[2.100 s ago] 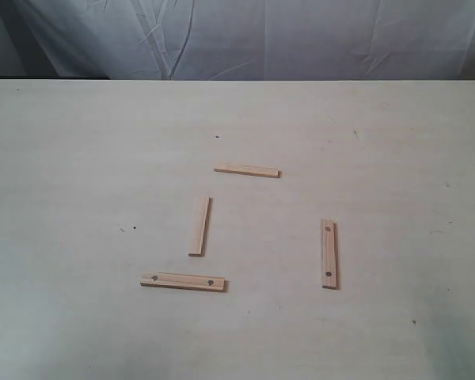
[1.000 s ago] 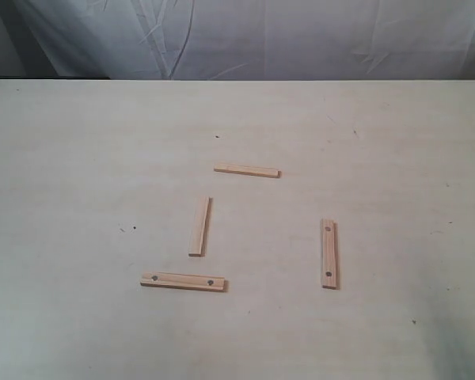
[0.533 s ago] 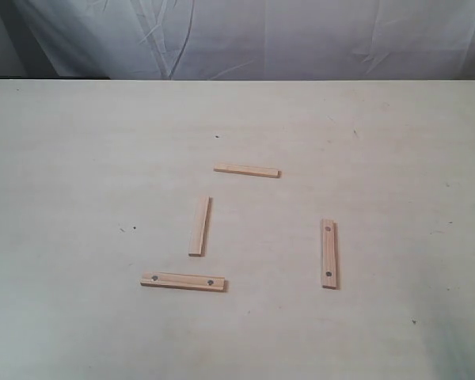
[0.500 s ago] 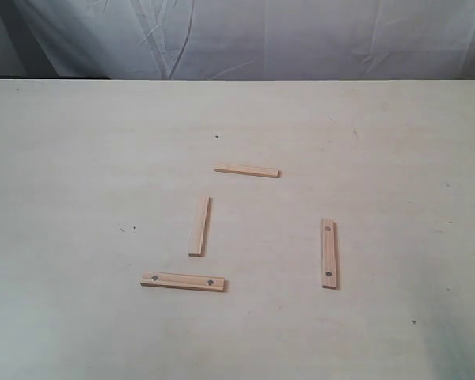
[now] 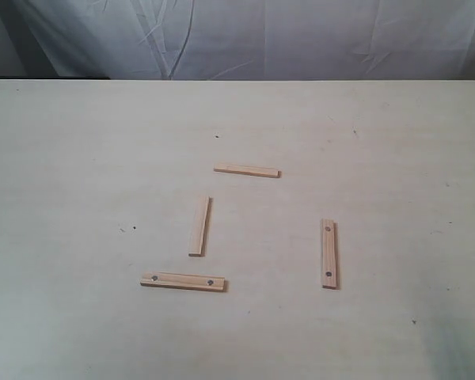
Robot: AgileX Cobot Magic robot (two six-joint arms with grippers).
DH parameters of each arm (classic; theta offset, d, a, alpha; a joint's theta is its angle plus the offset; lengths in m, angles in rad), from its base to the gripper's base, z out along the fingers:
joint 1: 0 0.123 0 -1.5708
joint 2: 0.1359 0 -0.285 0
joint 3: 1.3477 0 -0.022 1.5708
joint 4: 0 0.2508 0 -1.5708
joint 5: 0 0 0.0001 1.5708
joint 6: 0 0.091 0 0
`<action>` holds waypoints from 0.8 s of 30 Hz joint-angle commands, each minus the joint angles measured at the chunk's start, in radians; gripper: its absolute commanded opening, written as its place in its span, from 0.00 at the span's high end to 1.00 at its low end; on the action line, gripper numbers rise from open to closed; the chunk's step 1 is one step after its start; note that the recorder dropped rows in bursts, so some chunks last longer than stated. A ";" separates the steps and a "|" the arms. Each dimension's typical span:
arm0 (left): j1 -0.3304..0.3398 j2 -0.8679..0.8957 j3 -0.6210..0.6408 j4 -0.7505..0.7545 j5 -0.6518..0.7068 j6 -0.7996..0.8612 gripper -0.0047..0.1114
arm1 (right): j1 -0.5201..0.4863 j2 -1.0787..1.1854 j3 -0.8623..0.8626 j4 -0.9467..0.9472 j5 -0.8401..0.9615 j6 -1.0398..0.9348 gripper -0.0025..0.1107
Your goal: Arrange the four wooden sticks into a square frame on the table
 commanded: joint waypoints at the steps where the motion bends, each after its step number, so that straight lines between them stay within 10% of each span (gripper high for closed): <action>1: -0.009 0.033 -0.006 -0.088 -0.002 -0.030 0.96 | -0.006 -0.006 0.002 0.001 -0.007 -0.001 0.99; 12: -0.027 0.531 -0.179 -0.296 0.108 0.016 0.96 | -0.006 -0.006 0.002 0.001 -0.007 -0.001 0.99; 24: -0.424 1.125 -0.436 -0.208 0.014 -0.208 0.96 | -0.006 -0.006 0.002 0.001 -0.007 -0.001 0.99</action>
